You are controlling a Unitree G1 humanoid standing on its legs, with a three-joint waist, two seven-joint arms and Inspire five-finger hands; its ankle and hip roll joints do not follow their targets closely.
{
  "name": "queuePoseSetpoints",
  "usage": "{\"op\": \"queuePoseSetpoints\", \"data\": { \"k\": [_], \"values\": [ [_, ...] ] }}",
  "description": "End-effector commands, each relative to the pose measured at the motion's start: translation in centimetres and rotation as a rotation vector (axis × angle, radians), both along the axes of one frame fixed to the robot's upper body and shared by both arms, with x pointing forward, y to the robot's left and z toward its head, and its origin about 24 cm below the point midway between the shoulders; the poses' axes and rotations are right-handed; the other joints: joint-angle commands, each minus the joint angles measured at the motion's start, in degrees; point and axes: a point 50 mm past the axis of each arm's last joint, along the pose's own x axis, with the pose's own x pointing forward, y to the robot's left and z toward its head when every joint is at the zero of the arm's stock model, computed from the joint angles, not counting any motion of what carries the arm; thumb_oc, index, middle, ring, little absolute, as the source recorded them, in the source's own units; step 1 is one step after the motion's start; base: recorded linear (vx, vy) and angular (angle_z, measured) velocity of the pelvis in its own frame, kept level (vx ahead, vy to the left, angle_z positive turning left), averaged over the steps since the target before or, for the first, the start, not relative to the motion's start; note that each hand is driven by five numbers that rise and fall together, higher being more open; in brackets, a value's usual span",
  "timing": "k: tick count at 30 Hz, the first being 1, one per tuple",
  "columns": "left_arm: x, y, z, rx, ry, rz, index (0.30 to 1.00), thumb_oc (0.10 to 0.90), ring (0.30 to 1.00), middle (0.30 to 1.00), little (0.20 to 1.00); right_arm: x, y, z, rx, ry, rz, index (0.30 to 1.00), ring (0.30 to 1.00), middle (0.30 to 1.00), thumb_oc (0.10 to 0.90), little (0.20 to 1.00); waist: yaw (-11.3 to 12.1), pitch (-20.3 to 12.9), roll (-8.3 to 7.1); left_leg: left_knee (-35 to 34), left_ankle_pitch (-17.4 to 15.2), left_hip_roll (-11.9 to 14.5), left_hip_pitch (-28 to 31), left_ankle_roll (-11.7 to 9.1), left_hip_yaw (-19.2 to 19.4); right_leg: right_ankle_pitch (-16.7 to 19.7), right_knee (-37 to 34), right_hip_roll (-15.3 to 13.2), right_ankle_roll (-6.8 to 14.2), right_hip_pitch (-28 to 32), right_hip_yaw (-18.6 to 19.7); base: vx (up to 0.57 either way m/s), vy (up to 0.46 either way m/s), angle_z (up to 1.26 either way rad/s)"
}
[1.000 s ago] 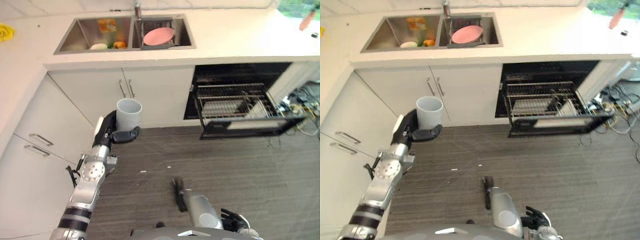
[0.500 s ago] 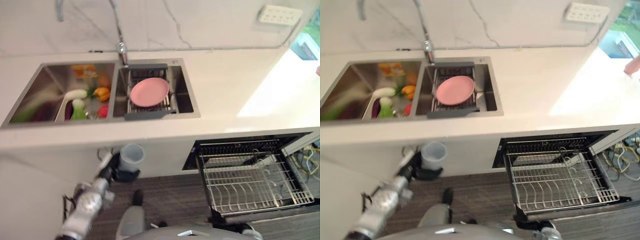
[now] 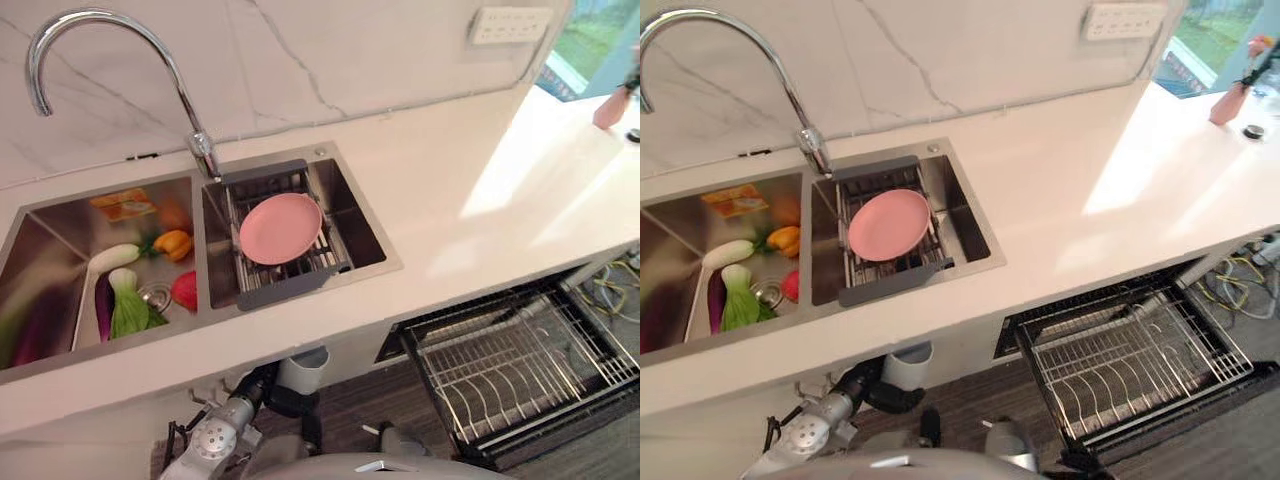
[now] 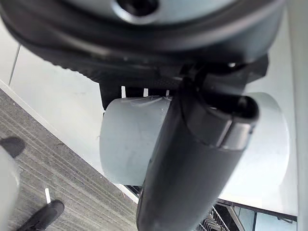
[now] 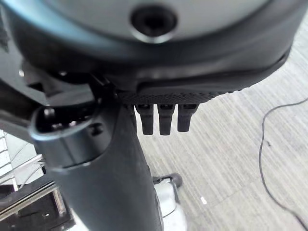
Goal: Place the dishes in the dishwasher.
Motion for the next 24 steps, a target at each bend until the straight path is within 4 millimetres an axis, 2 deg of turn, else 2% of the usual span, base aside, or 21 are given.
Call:
{"op": "queuePoseSetpoints", "data": {
  "k": [1,4,6,7,8,9,10,11,12,14,16,17,19,20,21,22,24],
  "values": [
    [13.3,2.7,15.2,-0.085,-0.816,0.221,0.3,0.4,0.3,0.3,0.3,1.1,-1.5,0.5,-0.036,-0.02,0.015,0.9,0.9,0.9,0.8,0.9,-1.74,-0.86,0.16,-10.98,-1.58,3.37,10.37,-2.94,0.07,10.85,-4.63,0.0,2.9,2.48,2.48,-0.02,0.15,-0.52],
    [13.6,2.4,15.2,-0.096,-0.813,0.212,0.3,0.4,0.3,0.3,0.3,1.3,-1.6,0.6,-0.04,-0.033,0.013,0.9,0.9,0.9,0.8,0.9,-2.26,-0.49,-0.15,-11.17,-1.61,3.19,10.76,-2.62,1.39,12.99,-3.84,0.09,3.57,1.24,3.57,-0.04,0.063,-0.23],
    [13.9,1.9,15.4,-0.106,-0.818,0.19,0.3,0.4,0.3,0.3,0.3,2.6,-1.9,0.9,-0.059,-0.084,0.026,0.9,0.9,0.9,0.8,0.9,-2.84,0.13,-0.75,-12.1,-1.22,3.37,10.89,-2.6,4.1,17.12,-5.1,0.14,4.82,-0.92,3.5,-0.08,0.028,-0.35],
    [13.9,1.9,15.4,-0.106,-0.818,0.189,0.3,0.4,0.3,0.3,0.3,2.6,-1.9,0.9,-0.059,-0.084,0.025,0.9,0.9,0.9,0.8,0.9,-2.6,0.1,-0.69,-12.19,-1.2,3.41,10.9,-2.6,4.32,17.29,-5.26,0.23,4.83,-0.99,3.7,-0.17,-0.012,-0.59],
    [14.3,1.5,15.9,-0.108,-0.834,0.164,0.3,0.4,0.3,0.3,0.3,4.6,-2.2,1.5,-0.082,-0.163,0.039,0.9,0.9,0.9,0.8,0.9,-2.39,0.98,-1.0,-13.29,0.03,4.42,10.01,-3.3,7.5,20.06,-7.11,-0.91,5.63,-3.36,-2.02,-0.16,-0.007,-0.86],
    [14.4,1.5,16.1,-0.104,-0.839,0.158,0.3,0.4,0.3,0.3,0.3,5.5,-2.3,1.8,-0.095,-0.201,0.048,0.9,0.9,0.9,0.8,0.9,-2.07,1.24,-0.53,-13.6,0.2,5.43,9.75,-3.75,8.98,19.52,-7.56,-1.51,5.69,-3.86,-6.93,-0.17,-0.011,-0.93],
    [14.4,1.5,16.1,-0.103,-0.84,0.158,0.3,0.4,0.3,0.3,0.3,5.5,-2.2,1.8,-0.094,-0.202,0.048,0.9,0.9,0.9,0.8,0.9,-2.11,1.09,-0.65,-13.61,0.43,5.33,9.46,-3.75,8.94,19.72,-7.68,-1.61,5.65,-4.07,-6.95,-0.12,0.01,-0.95],
    [14.7,1.7,16.6,-0.092,-0.856,0.159,0.3,0.4,0.3,0.3,0.3,8.0,-2.8,3.0,-0.146,-0.305,0.088,0.9,0.9,0.9,0.8,0.9,-0.98,1.2,-0.14,-13.9,0.71,7.14,9.2,-4.75,13.24,18.11,-8.75,-4.0,5.78,-3.36,-20.12,-0.12,0.006,-0.84],
    [14.9,1.7,16.9,-0.09,-0.869,0.162,0.3,0.4,0.3,0.3,0.3,9.1,-3.1,3.7,-0.17,-0.351,0.109,0.9,0.9,0.9,0.8,0.9,-0.58,1.08,-0.11,-14.01,0.77,7.65,9.23,-4.99,15.11,17.46,-9.1,-4.97,5.72,-2.49,-24.91,-0.09,0.01,-0.74],
    [15.2,2.0,17.2,-0.082,-0.875,0.17,0.3,0.4,0.3,0.3,0.3,11.7,-3.3,5.4,-0.217,-0.469,0.16,0.9,0.9,0.9,0.8,0.9,-0.18,0.94,0.39,-14.12,0.13,8.99,9.67,-5.27,17.52,16.57,-6.89,-7.01,6.76,-0.61,-29.51,-0.09,-0.021,-0.73],
    [15.4,2.1,17.4,-0.075,-0.884,0.182,0.3,0.4,0.3,0.3,0.3,13.3,-3.8,7.1,-0.259,-0.566,0.185,0.9,0.9,0.9,0.8,0.9,-0.31,1.04,-0.01,-13.99,0.23,8.95,9.33,-4.92,18.94,16.08,-4.21,-8.78,6.59,0.85,-27.32,-0.13,-0.032,-0.95],
    [15.4,2.1,17.4,-0.075,-0.884,0.182,0.3,0.4,0.3,0.3,0.3,13.3,-3.8,7.1,-0.259,-0.566,0.185,0.9,0.9,0.9,0.8,0.9,-0.31,1.04,-0.01,-13.99,0.23,8.95,9.33,-4.92,18.94,16.08,-4.21,-8.78,6.59,0.85,-27.32,-0.12,-0.05,-0.6],
    [15.6,2.4,17.7,-0.07,-0.9,0.208,0.3,0.4,0.3,0.3,0.3,15.1,-3.9,9.5,-0.303,-0.696,0.22,0.9,0.9,0.9,0.8,0.9,-0.44,0.45,-0.11,-12.87,0.39,9.33,7.62,-4.19,20.46,15.41,-0.6,-10.68,6.08,3.23,-21.25,-0.22,-0.13,-0.52],
    [15.6,2.6,17.7,-0.07,-0.902,0.215,0.3,0.4,0.3,0.3,0.3,15.4,-3.8,9.9,-0.306,-0.721,0.229,0.9,0.9,0.9,0.8,0.9,-0.13,0.02,-0.25,-12.45,0.64,9.51,6.88,-4.1,20.83,15.42,0.12,-11.04,5.99,4.29,-19.56,-0.18,-0.117,-1.14],
    [15.6,2.6,17.7,-0.07,-0.901,0.215,0.3,0.4,0.3,0.3,0.3,15.4,-3.8,9.9,-0.306,-0.72,0.229,0.9,0.9,0.9,0.8,0.9,0.03,-0.04,-0.3,-12.36,0.56,9.49,6.87,-4.09,20.98,15.41,0.21,-11.08,6.03,4.15,-19.35,-0.16,-0.246,-1.09],
    [15.4,3.2,17.6,-0.059,-0.904,0.236,0.3,0.4,0.3,0.3,0.3,16.0,-3.4,10.7,-0.306,-0.764,0.259,0.9,0.9,0.9,0.8,0.9,1.42,-1.43,-1.15,-11.27,1.07,9.9,5.09,-4.43,21.83,15.63,-1.69,-11.4,6.51,7.97,-17.97,-0.12,-0.264,-0.82],
    [15.1,3.7,17.4,-0.045,-0.899,0.257,0.3,0.4,0.3,0.3,0.3,16.6,-3.0,11.4,-0.308,-0.801,0.299,0.9,0.9,0.9,0.8,0.9,2.89,-2.31,-2.27,-10.33,1.5,10.52,4.46,-5.22,22.96,15.45,-5.83,-10.92,7.19,9.55,-19.28,-0.11,-0.282,-0.55]
  ]
}}
